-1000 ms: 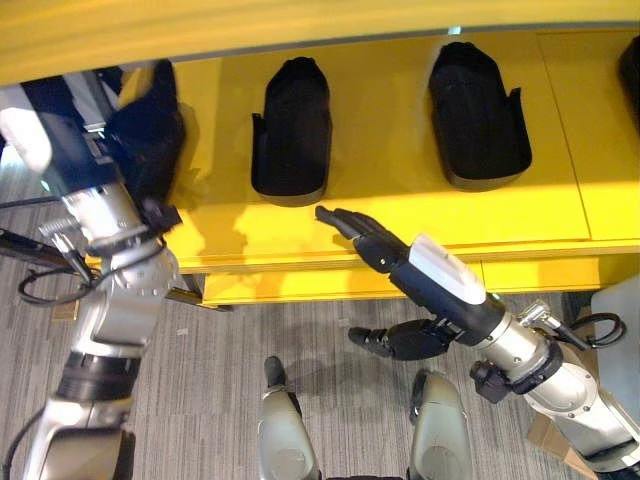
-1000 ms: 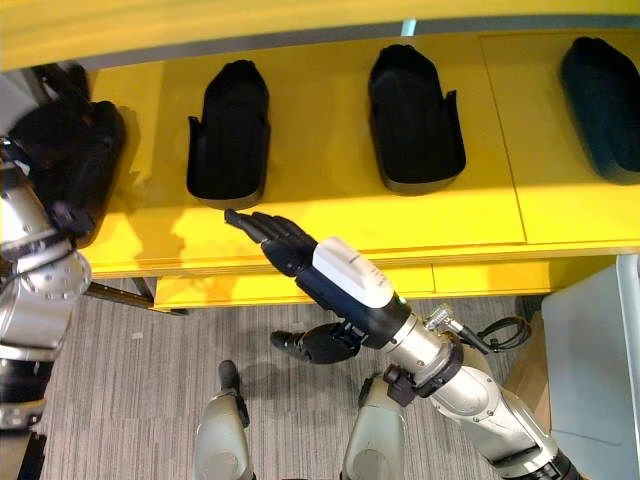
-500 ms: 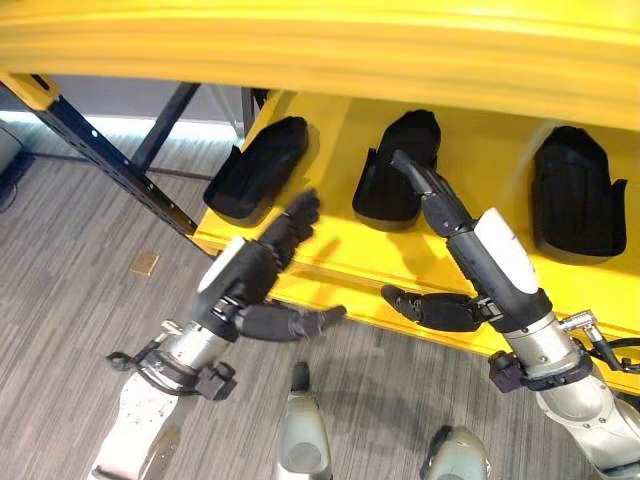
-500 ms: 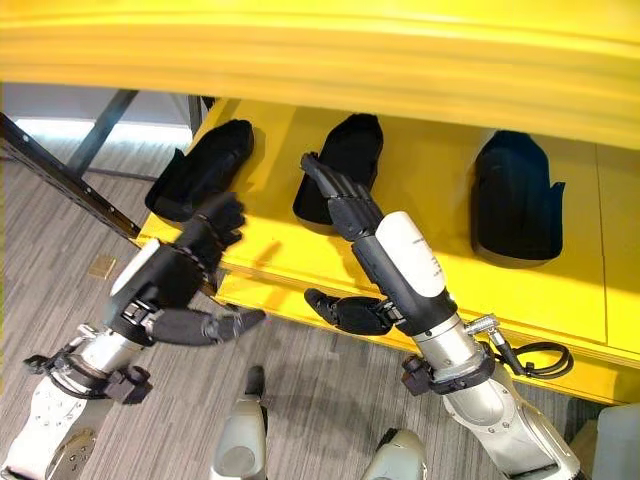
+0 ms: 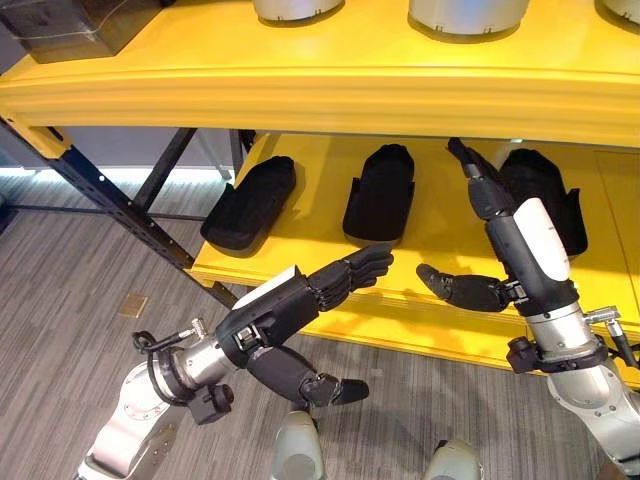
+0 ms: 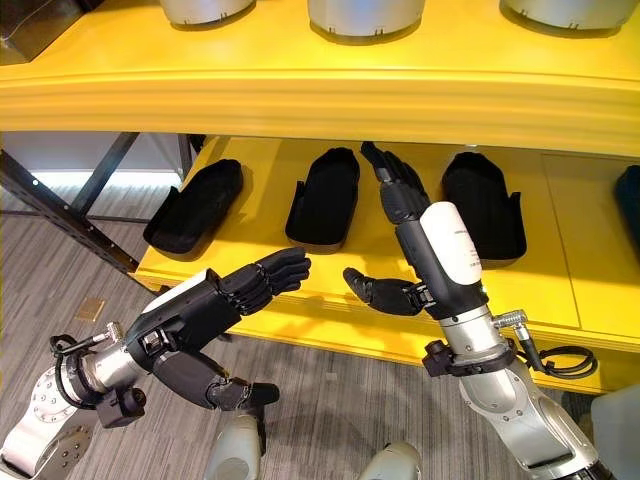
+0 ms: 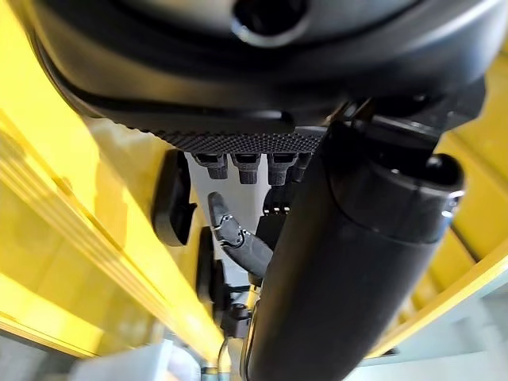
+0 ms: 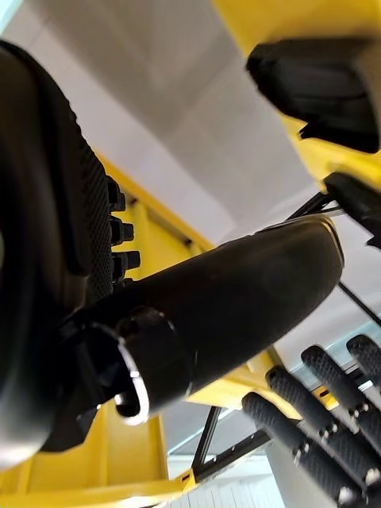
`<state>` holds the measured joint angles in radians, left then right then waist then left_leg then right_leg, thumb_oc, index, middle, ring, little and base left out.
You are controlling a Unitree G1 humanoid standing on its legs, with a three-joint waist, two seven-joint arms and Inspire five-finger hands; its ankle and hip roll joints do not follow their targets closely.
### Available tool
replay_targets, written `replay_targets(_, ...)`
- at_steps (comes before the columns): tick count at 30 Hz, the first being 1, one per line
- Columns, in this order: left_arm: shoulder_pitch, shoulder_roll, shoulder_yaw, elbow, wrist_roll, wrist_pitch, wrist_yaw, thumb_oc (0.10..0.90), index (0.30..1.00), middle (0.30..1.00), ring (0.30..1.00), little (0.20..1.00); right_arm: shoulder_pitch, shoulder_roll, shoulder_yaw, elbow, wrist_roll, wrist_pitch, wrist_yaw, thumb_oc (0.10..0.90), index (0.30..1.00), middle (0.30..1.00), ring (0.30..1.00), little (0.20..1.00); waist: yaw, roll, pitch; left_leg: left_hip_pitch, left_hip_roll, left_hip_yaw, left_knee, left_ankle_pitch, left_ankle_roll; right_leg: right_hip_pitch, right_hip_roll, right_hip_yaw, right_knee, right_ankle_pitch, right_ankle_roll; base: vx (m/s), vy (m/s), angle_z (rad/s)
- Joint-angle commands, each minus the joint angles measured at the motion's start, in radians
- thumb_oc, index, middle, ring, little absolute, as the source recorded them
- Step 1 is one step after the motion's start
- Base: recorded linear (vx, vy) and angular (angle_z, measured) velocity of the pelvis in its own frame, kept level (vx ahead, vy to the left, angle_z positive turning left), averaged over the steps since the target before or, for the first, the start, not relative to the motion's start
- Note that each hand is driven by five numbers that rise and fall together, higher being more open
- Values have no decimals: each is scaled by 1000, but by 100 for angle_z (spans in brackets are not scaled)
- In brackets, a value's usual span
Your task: Move parts from the plastic box to the shelf.
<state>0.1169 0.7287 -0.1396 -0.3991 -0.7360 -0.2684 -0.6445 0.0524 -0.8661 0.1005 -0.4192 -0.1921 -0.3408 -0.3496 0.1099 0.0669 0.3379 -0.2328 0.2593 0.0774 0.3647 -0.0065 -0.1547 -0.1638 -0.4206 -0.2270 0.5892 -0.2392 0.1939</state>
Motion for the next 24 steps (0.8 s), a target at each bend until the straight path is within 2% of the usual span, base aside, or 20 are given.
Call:
replay_targets(1, -103, -9, -5, -39, -39, -77, -77, 900, 1000, 1000, 1000, 1000, -145, 48, -49, -83, 54, -101, -21, 900, 1000, 1000, 1000, 1000, -8, -37, -55, 32, 53, 114, 120, -131, 47, 160, -62, -65, -87, 52, -8, 9, 204, -8)
replay_targets(2, -108, -8, -10, -35, -41, -76, -81, 900, 1000, 1000, 1000, 1000, -145, 50, -48, -84, 55, -99, -20, 900, 1000, 1000, 1000, 1000, -7, -39, -55, 35, 47, 118, 120, -135, 52, 162, -71, -64, -92, 70, -6, 17, 331, -16)
replay_targets(3, -134, -6, -35, -22, -94, -56, -143, 900, 1000, 1000, 1000, 1000, -145, 70, -33, -88, 60, -78, -19, 900, 1000, 1000, 1000, 1000, -11, -45, -63, 63, 16, 148, 111, -152, 76, 147, -129, -65, -114, 198, -2, 11, 324, -23)
replay_targets(4, -136, -12, -45, -26, -110, -36, -159, 900, 1000, 1000, 1000, 1000, -138, 96, -26, -96, 57, -82, 2, 900, 1000, 1000, 1000, 1000, -13, -47, -64, 100, 9, 189, 97, -168, 85, 113, -170, -76, -123, 309, 2, -2, 394, -43)
replay_targets(5, -134, -19, -52, -30, -107, -25, -149, 900, 1000, 1000, 1000, 1000, -141, 118, -15, -98, 57, -83, 24, 900, 1000, 1000, 1000, 1000, -12, -45, -63, 132, 9, 218, 71, -169, 90, 74, -191, -79, -106, 366, 8, -19, 250, -60)
replay_targets(6, -136, -23, -56, -28, -104, -20, -145, 900, 1000, 1000, 1000, 1000, -149, 129, -3, -89, 56, -85, 29, 900, 1000, 1000, 1000, 1000, -13, -41, -62, 146, 7, 235, 59, -170, 97, 53, -186, -84, -90, 356, 4, -17, 241, -126)
replay_targets(7, -147, -13, -61, -9, -109, 4, -164, 900, 1000, 1000, 1000, 1000, -162, 139, 27, -69, 61, -60, 20, 900, 1000, 1000, 1000, 1000, -22, -35, -69, 169, -1, 282, 34, -173, 111, 46, -131, -131, -77, 279, -11, -3, 157, -134)
replay_targets(8, -149, -10, -63, -5, -110, 5, -164, 900, 1000, 1000, 1000, 1000, -162, 138, 31, -68, 62, -56, 17, 900, 1000, 1000, 1000, 1000, -24, -34, -70, 173, -5, 285, 30, -174, 115, 49, -114, -139, -78, 268, -15, 61, 170, -131)
replay_targets(9, -161, 4, -74, 9, -121, 2, -152, 900, 1000, 1000, 1000, 1000, -152, 135, 42, -70, 61, -35, 5, 900, 1000, 1000, 1000, 1000, -37, -40, -77, 194, -37, 293, 12, -198, 123, 52, -50, -167, -71, 232, -13, 75, 140, -76)
replay_targets(10, -156, 11, -80, 15, -176, 3, -145, 900, 1000, 1000, 1000, 1000, -134, 129, 42, -78, 55, -39, 5, 900, 1000, 1000, 1000, 1000, -49, -44, -83, 223, -72, 317, -37, -185, 128, 49, 14, -200, -79, 222, -16, 77, 141, -57)
replay_targets(11, -148, 12, -78, 11, -216, 10, -141, 900, 1000, 1000, 1000, 1000, -121, 128, 41, -83, 46, -38, 2, 900, 1000, 1000, 1000, 1000, -53, -46, -85, 236, -86, 321, -59, -177, 128, 52, 44, -210, -94, 218, -19, 37, 81, -47)
replay_targets(12, -122, 0, -70, 8, -239, 12, -134, 900, 1000, 1000, 1000, 1000, -101, 125, 44, -85, 35, -42, -11, 900, 1000, 1000, 1000, 1000, -62, -49, -89, 249, -110, 313, -96, -159, 125, 62, 115, -205, -150, 208, -28, -4, -49, -28)
replay_targets(13, -73, -23, -60, 4, -223, -3, -109, 900, 1000, 1000, 1000, 1000, -69, 124, 41, -79, 26, -62, -26, 900, 1000, 1000, 1000, 1000, -75, -63, -97, 255, -140, 309, -138, -118, 125, 78, 210, -187, -267, 222, -60, 4, -82, -20)
replay_targets(14, -60, -30, -58, 5, -213, -6, -101, 900, 1000, 1000, 1000, 1000, -57, 123, 37, -76, 25, -70, -30, 900, 1000, 1000, 1000, 1000, -79, -66, -99, 258, -146, 303, -145, -113, 121, 89, 236, -180, -302, 218, -69, 16, -147, -11)
replay_targets(15, -31, -57, -60, 8, -172, -20, -72, 900, 1000, 1000, 1000, 1000, -27, 130, 32, -65, 14, -90, -40, 900, 1000, 1000, 1000, 1000, -93, -73, -106, 264, -173, 272, -164, -106, 121, 93, 284, -134, -354, 233, -74, 58, -153, -1)
replay_targets(16, -24, -77, -60, 8, -132, -19, -56, 900, 1000, 1000, 1000, 1000, 1, 141, 13, -56, 19, -113, -35, 900, 1000, 1000, 1000, 1000, -106, -77, -113, 250, -186, 237, -155, -117, 127, 105, 291, -79, -389, 209, -88, 54, -152, 22)
replay_targets(18, -10, -101, -62, 36, -94, -31, -56, 900, 1000, 1000, 1000, 1000, 23, 156, -12, -24, 56, -144, -2, 900, 1000, 1000, 1000, 1000, -117, -66, -136, 262, -187, 230, -202, -95, 131, 118, 307, -70, -407, 192, -98, 37, -182, 38)
replay_targets(20, -11, -116, -65, 45, -117, -7, -65, 900, 1000, 1000, 1000, 1000, 19, 171, -1, -16, 60, -130, 9, 900, 1000, 1000, 1000, 1000, -123, -58, -152, 261, -189, 248, -224, -82, 123, 131, 310, -64, -435, 189, -103, 32, -168, 6)
replay_targets(24, -33, -119, -111, 63, -56, 38, -60, 900, 1000, 1000, 1000, 1000, 28, 209, 33, -7, 25, -92, 21, 900, 1000, 1000, 1000, 1000, -158, -39, -176, 277, -196, 332, -204, -113, 131, 144, 293, -62, -450, 182, -99, 15, -104, -7)
